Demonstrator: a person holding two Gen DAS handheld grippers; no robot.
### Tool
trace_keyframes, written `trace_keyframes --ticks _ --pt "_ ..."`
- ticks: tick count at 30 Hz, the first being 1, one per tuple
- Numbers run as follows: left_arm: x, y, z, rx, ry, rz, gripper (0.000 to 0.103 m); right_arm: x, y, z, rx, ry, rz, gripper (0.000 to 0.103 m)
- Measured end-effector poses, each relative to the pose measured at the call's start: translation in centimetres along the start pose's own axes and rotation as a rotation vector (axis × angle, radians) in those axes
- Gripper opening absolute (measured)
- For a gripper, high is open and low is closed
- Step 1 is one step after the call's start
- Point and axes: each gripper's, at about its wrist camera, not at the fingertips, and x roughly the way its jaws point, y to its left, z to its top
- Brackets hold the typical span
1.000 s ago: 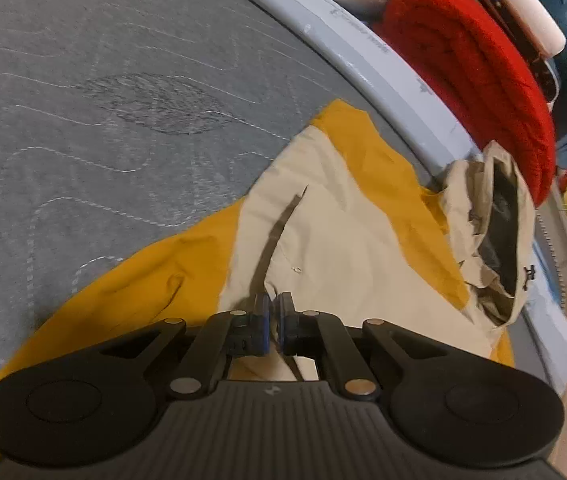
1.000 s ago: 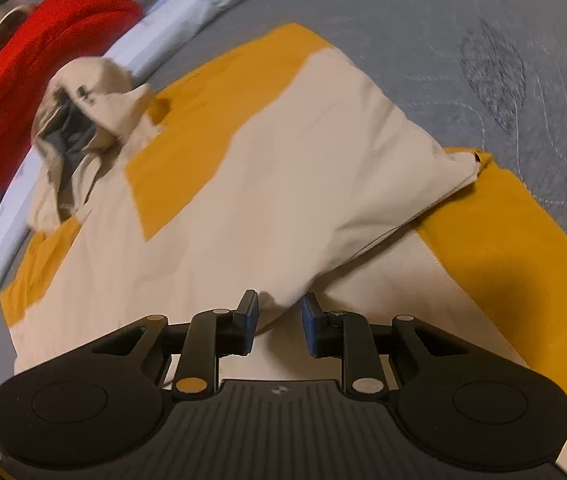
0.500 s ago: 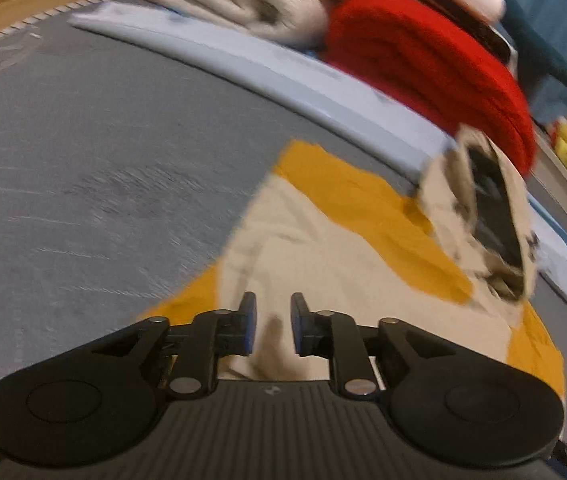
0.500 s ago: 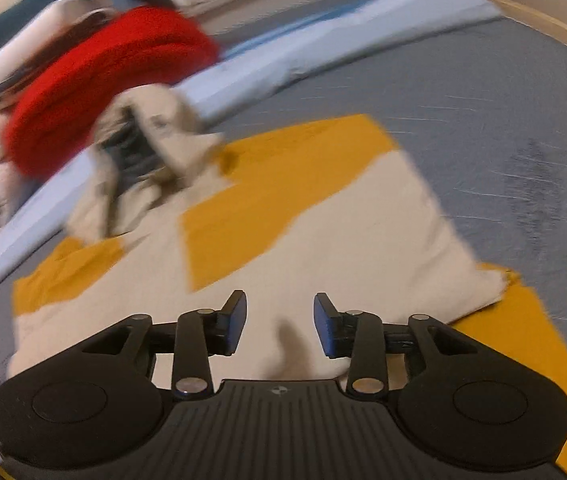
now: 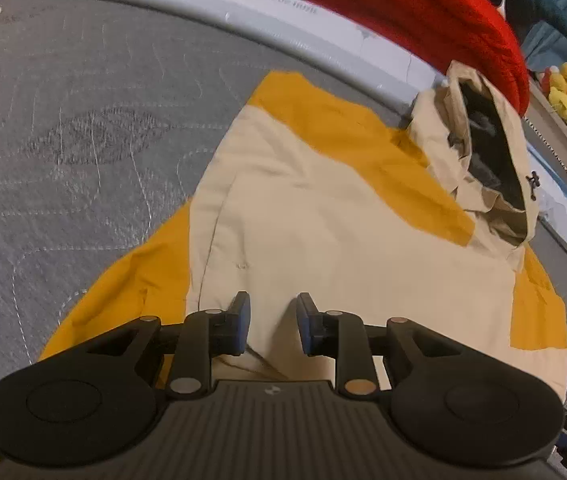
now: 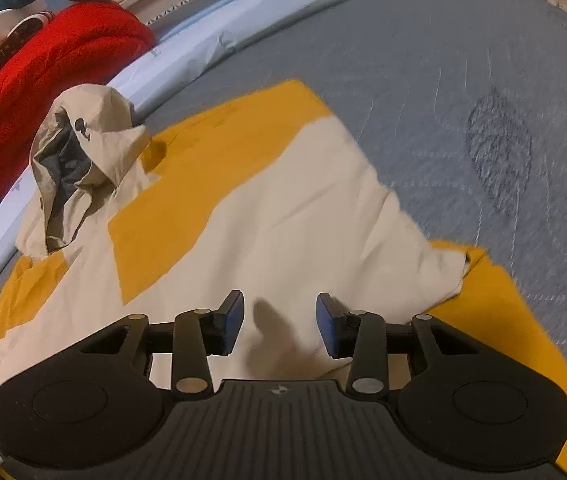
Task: Fold large clothes
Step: 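Open both tools and lift them away from the folded jacket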
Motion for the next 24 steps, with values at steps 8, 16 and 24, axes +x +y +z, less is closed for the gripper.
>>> trace_keyframes --ticks 8,16,24 --pt "-0.4 -0.3 0.0 0.024 -0.027 0.012 0.028 0.3 -1.2 0.6 0.066 0.030 0.004 0.043" --pt "1.4 0.4 -0.3 -0.017 0.038 0.005 0.028 1.6 -2.5 0.7 0.093 0.071 -0.037 0.045" --pt "-3.4 -3.3 -0.9 0.206 -0.171 -0.015 0.048 -3.2 0.3 1.1 -0.047 -0.118 0.019 0.045"
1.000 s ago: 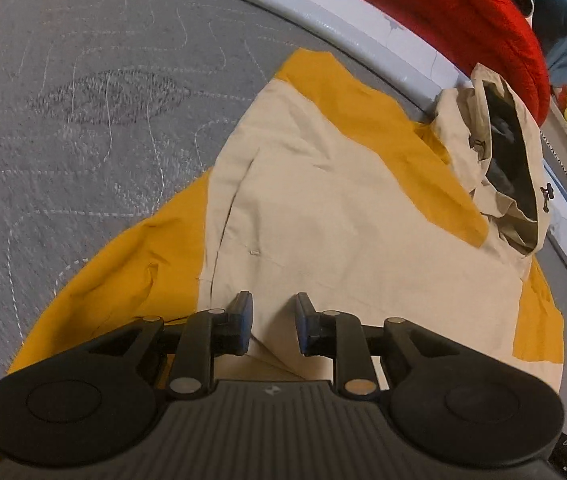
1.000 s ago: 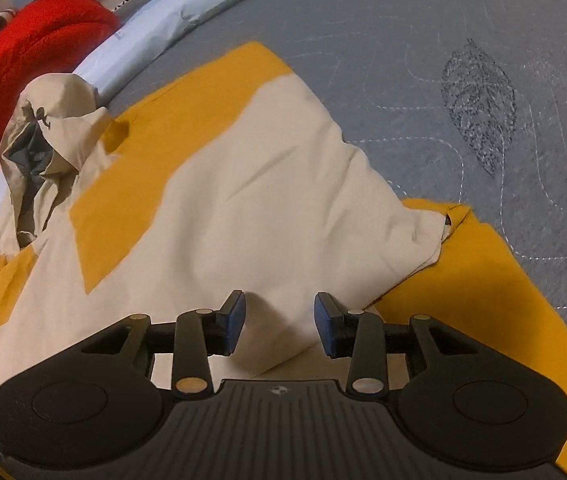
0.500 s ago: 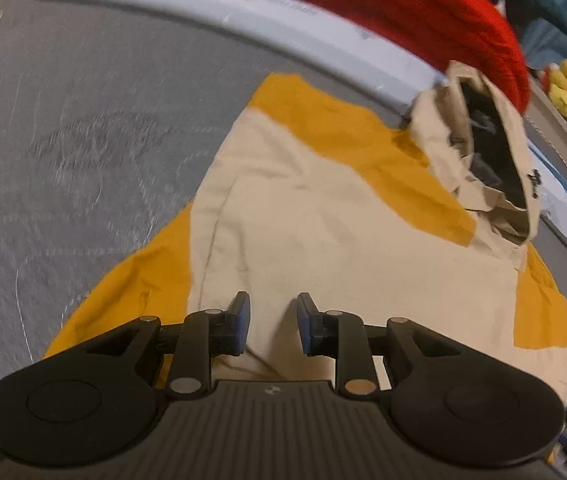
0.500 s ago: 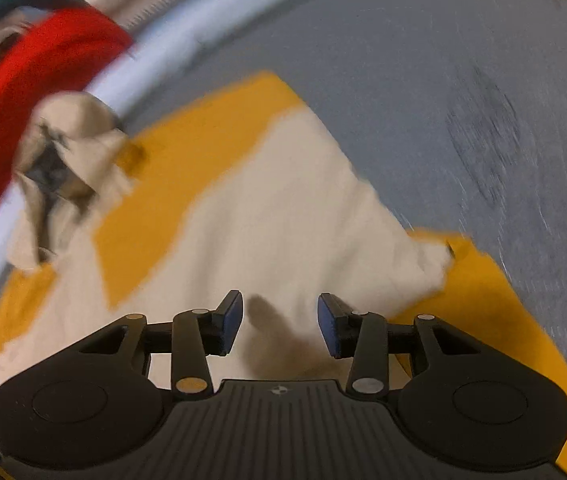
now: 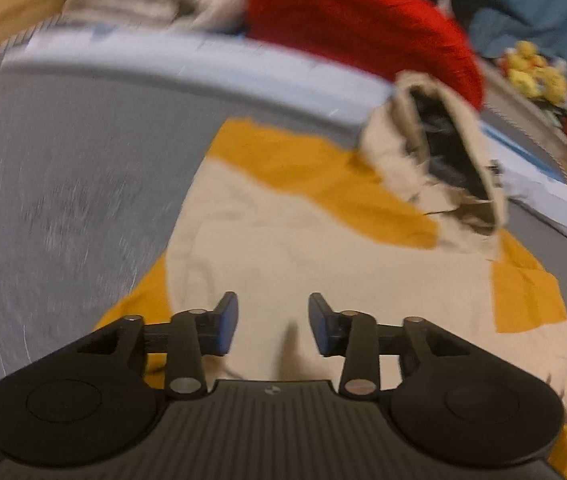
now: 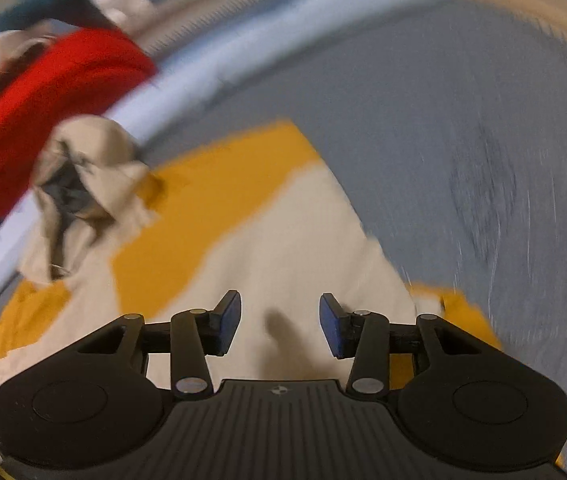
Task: Fold large clothes
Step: 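Open both tools and lift them away from the folded jacket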
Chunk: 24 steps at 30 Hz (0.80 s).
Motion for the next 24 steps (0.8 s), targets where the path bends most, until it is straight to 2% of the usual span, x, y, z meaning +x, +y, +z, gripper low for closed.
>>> trace_keyframes --ticks 3,5,9,10,13,15,21,24 --pt "-1.4 -1.7 -0.4 0.079 -0.068 -0.023 0.053 -2.5 1.5 0.1 -0.104 -0.097 0.035 0.046" --pt "-2.2 -2.6 -0.9 0.118 -0.102 -0.041 0.061 -3.9 2.2 -0.2 -0.166 -0.153 0.061 0.046" --pt "-3.7 -3.9 -1.7 0.158 -0.160 -0.084 0.070 -6.3 3.4 -0.8 -0.267 -0.231 0.102 0.047" --pt "-3.9 -4.1 -1.9 0.163 -0.174 -0.093 0.074 -6.7 3.5 -1.0 -0.279 -0.236 0.115 0.048" --pt "-4.5 -4.8 -2.3 0.186 -0.213 -0.104 0.076 -7.4 3.8 -1.3 -0.310 -0.244 0.139 0.051" --pt "-4.7 -5.1 -2.6 0.193 -0.235 -0.113 0.082 -7.9 4.0 -1.4 -0.331 -0.257 0.149 0.051" --pt "-5.4 -5.6 -3.0 0.205 -0.324 -0.098 0.083 -9.1 3.7 -1.6 -0.361 -0.313 0.176 0.057" --pt "-5.3 -5.6 -2.9 0.199 -0.343 -0.111 0.083 -9.0 3.6 -1.5 -0.355 -0.302 0.163 0.059"
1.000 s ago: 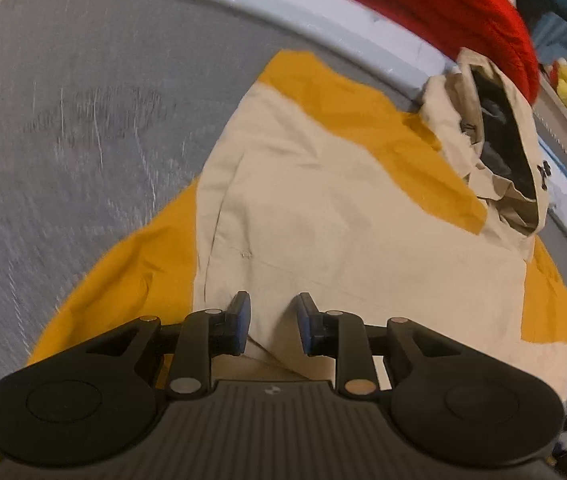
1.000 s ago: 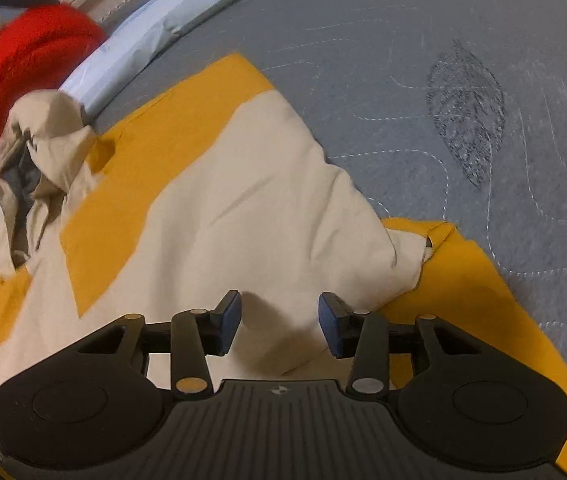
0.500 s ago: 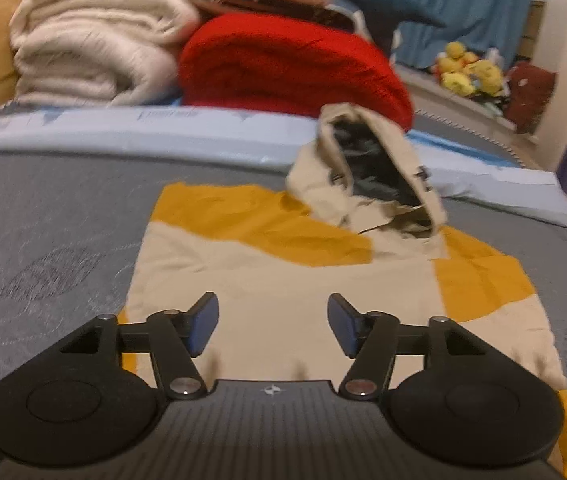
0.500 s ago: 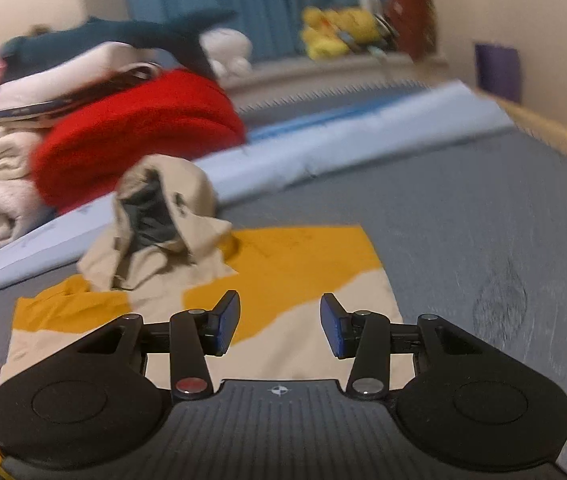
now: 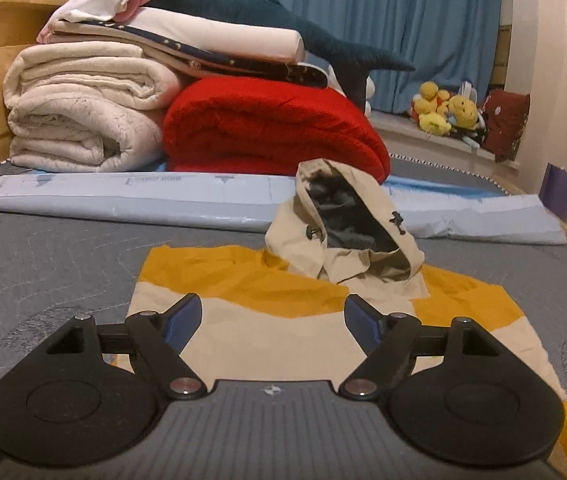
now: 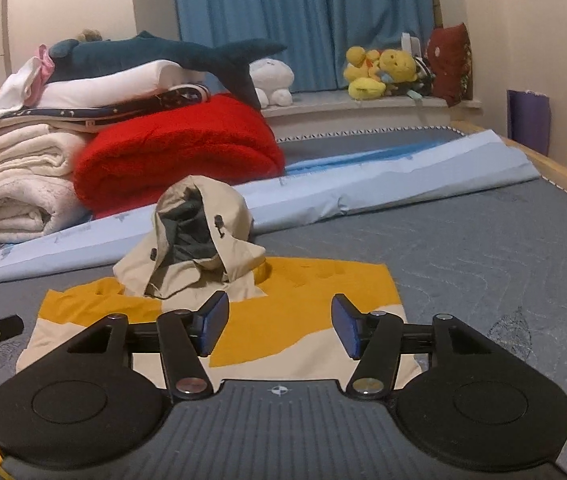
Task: Fold large clothes
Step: 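Open both tools and lift them away from the folded jacket, then grasp the beige hood with the left tool and fold it onto the body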
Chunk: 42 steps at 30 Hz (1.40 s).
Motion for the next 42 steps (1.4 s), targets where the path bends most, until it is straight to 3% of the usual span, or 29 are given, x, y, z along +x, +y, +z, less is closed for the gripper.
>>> trace_keyframes --ticks 9,15,18,20,22,24,26,27,28,35,42 --pt "1.2 0.2 -0.2 -0.018 0.024 -0.005 0.083 0.4 -0.5 0.2 -0.016 0.027 0.010 0.059" --pt "1.6 -0.5 -0.6 0.007 0.026 0.009 0.080 0.3 -1.4 0.8 -0.047 0.029 -0.043 0.059" --pt "0.9 -0.9 -0.2 0.056 -0.016 -0.010 0.071 0.4 -2.1 1.3 -0.028 0.034 -0.054 0.059" --pt "0.3 -1.0 0.5 0.068 -0.004 -0.027 0.056 0.3 -2.4 1.7 -0.031 0.028 -0.057 0.059" --pt "-0.5 -1.2 1.5 0.056 0.011 -0.043 0.049 0.2 -2.9 2.1 -0.024 0.017 -0.058 0.058" --pt "-0.8 -1.8 2.8 0.075 0.013 -0.047 0.042 0.2 -3.3 2.3 -0.014 0.015 -0.054 0.050" --pt "-0.3 -3.0 4.7 0.109 0.017 -0.042 0.041 0.3 -3.8 2.5 -0.001 0.026 -0.047 0.021" --pt "0.2 -3.5 5.7 0.113 0.019 -0.046 0.041 0.4 -4.0 2.5 0.005 0.036 -0.048 0.014" --pt "0.8 -3.9 6.8 0.105 0.020 -0.057 0.041 0.5 -4.2 2.6 0.011 0.044 -0.052 0.007" --pt "11.0 -6.8 13.9 0.069 0.080 -0.072 0.041 1.1 -5.0 2.9 0.054 0.074 -0.053 0.007" --pt "24.7 -8.7 16.3 -0.033 0.140 -0.063 0.042 2.2 -4.7 2.7 0.049 0.112 -0.047 0.007"
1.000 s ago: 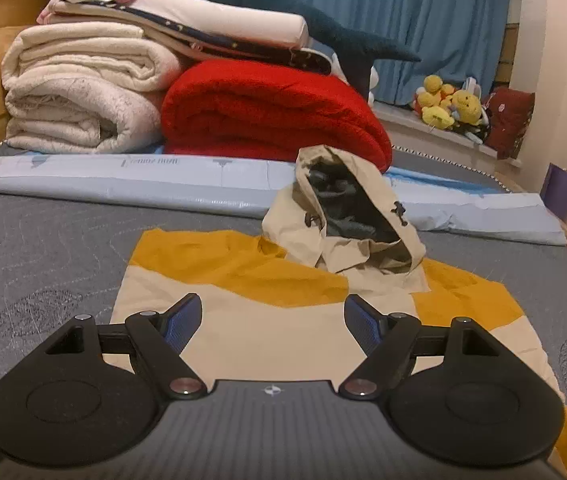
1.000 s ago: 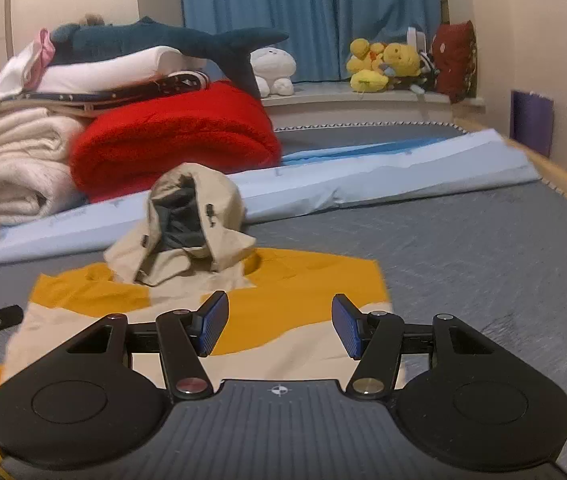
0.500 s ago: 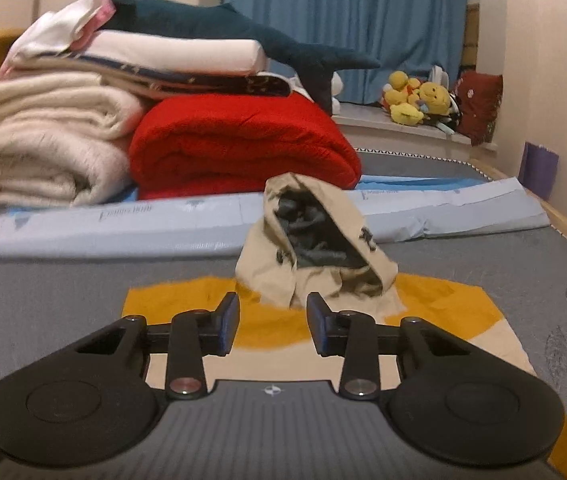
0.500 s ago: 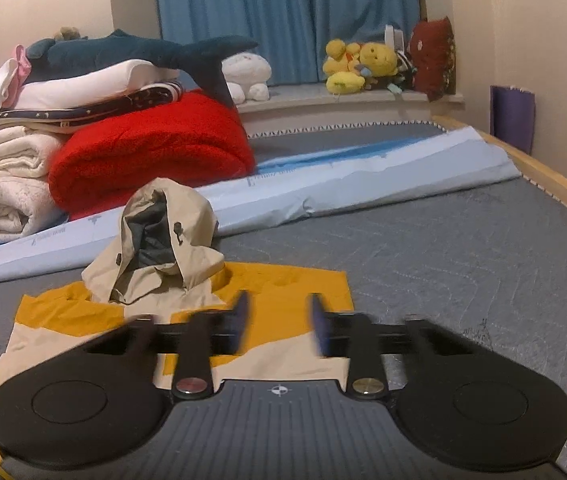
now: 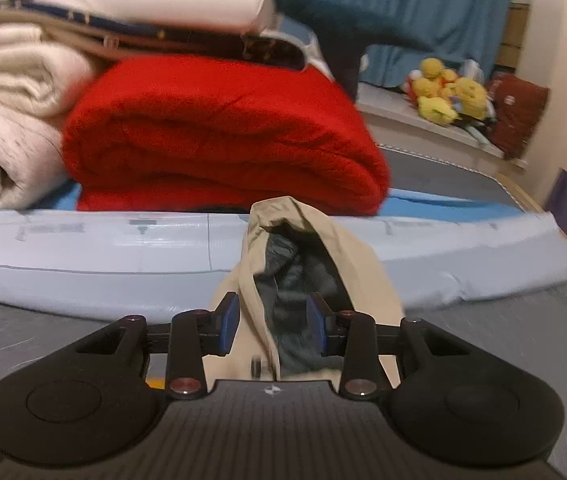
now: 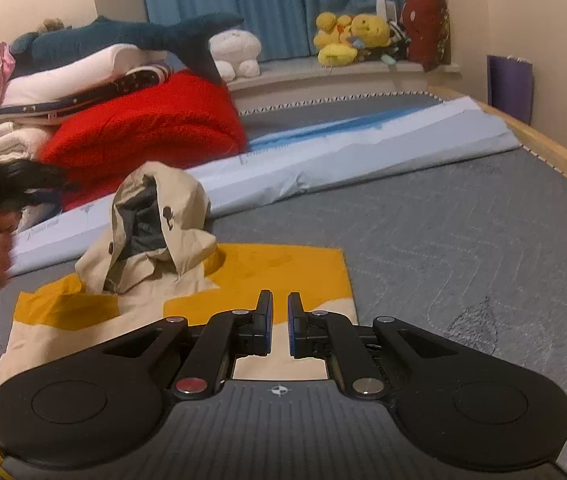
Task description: Fold large clothes
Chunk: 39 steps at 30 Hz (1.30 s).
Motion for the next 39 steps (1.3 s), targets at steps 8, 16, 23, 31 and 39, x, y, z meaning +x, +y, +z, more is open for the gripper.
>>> trace_keyframes --ticks 8,16,23,31,39 --pt "10.9 1.3 1.6 -0.164 -0.024 0.083 0.069 1.6 0.9 -0.3 0.031 0.047 0.025 0.007" --pt "13.8 -0.1 1.7 -0.020 0.014 0.099 0.003 1.9 1.2 -0.5 0.031 0.060 0.036 0.007" --pt "-5.3 -2.5 -6.3 0.454 -0.278 -0.120 0.002 0.3 1.0 0.3 0.059 0.000 0.049 0.007" --pt "-20.1 7.9 -23.1 0.433 0.079 0.001 0.004 -1.9 0.6 0.6 0.128 -0.095 0.070 0.026" --pt "-20.7 10.6 -18.9 -0.072 0.094 -0.094 0.042 -0.5 1.6 -0.2 0.201 -0.015 0.237 0.044"
